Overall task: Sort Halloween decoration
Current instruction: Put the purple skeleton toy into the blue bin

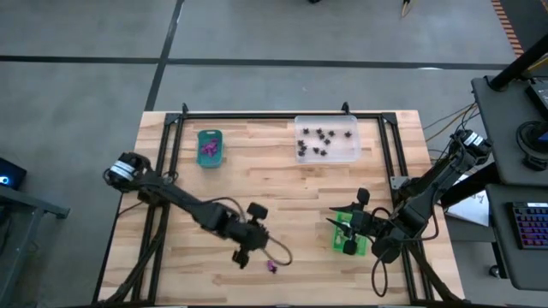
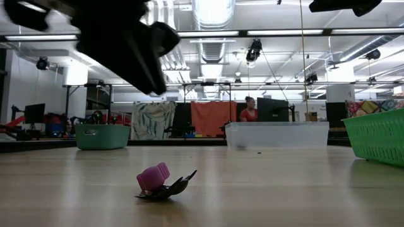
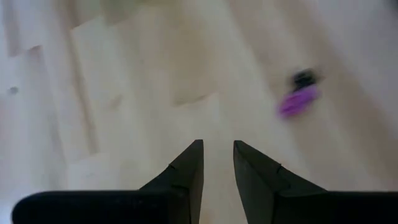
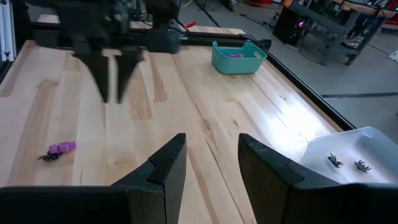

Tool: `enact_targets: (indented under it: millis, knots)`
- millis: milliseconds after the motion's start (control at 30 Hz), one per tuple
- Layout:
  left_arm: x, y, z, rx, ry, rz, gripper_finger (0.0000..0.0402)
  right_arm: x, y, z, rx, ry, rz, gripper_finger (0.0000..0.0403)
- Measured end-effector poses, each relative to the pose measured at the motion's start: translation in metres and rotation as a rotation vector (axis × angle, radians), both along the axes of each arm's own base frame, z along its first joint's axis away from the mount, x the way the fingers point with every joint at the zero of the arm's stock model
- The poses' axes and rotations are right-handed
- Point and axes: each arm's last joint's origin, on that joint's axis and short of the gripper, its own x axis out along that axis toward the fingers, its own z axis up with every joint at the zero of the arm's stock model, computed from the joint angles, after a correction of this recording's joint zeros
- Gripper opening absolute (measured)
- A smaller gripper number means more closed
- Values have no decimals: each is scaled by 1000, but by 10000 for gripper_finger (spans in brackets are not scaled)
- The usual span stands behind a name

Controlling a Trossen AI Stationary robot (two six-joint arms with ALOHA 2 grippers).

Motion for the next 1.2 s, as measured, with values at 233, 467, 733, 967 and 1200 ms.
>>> enact_targets:
  millis: [233,467,733,967,1200]
  knots:
    - [-24,-23,-19,-197,-76,-26,47,0,0,0,6,-6,0,137]
    - [-27,-32,-38,-209,-78,-36,39,1,1,2,20,-20,0,137]
    - [-10,-43,-41,-103,-118,-135,81,2,1,2,15,-19,-1,137]
    - [0,-50,-45,-49,-120,-202,158,2,0,2,15,-19,-3,137]
    - [-2,-48,-52,31,-93,-283,204,2,0,2,15,-19,-3,137]
